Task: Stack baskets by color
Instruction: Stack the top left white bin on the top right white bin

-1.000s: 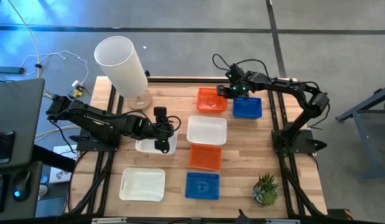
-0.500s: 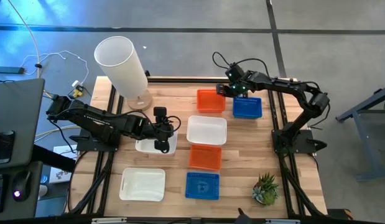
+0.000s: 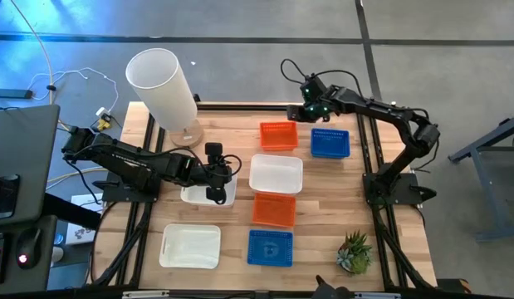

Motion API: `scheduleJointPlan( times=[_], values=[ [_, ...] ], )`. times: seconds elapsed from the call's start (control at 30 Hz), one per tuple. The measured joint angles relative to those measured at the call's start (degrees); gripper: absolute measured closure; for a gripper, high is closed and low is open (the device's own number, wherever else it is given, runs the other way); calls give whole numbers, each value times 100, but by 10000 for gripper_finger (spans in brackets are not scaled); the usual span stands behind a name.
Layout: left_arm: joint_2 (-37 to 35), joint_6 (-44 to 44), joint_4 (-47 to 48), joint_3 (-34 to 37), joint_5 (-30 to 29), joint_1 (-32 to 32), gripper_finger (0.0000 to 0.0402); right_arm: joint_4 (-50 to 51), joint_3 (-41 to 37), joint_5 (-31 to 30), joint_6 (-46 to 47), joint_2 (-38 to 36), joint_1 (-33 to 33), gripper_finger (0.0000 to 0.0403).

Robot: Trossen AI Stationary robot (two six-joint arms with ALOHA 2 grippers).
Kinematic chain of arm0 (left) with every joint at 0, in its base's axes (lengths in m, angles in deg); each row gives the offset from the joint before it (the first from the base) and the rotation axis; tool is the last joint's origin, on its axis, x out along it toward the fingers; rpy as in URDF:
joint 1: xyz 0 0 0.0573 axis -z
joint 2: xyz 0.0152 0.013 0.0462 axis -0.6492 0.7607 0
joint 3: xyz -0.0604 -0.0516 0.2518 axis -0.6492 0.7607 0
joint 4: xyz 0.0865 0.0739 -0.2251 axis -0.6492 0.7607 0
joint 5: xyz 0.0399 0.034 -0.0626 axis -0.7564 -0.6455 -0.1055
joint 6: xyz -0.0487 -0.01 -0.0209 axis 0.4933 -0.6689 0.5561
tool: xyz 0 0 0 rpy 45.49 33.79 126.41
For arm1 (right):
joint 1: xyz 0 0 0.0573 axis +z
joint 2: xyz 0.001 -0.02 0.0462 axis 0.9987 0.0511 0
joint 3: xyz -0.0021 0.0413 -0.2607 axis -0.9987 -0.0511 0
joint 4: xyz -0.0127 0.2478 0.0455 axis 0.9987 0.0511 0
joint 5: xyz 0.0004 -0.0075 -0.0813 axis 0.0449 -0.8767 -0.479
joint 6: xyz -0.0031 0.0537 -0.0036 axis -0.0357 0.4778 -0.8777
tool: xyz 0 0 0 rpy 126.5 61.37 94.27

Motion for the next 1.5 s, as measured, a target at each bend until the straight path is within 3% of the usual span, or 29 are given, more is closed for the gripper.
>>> scheduleJointPlan(
  times=[0.4, 0.7, 0.87, 1.23, 1.5],
  values=[
    [2, 191, 491, -44, 17, 187, 236, 1416, 769, -72, -1167, 0, 641, 330],
    [2, 496, 1666, -744, 927, 89, 236, 1925, 979, -276, -2006, -2, 1543, 330],
    [2, 492, 2009, -737, 1480, -115, 236, 1920, 979, -334, -2014, -2, 1922, 330],
    [2, 10, 1988, -459, 1554, -755, 236, 2303, 979, -332, -2002, -2, 2719, 330],
    [75, -49, 1969, -458, 1938, -1143, 236, 2702, 979, -608, -1604, 0, 3466, 330]
  ],
)
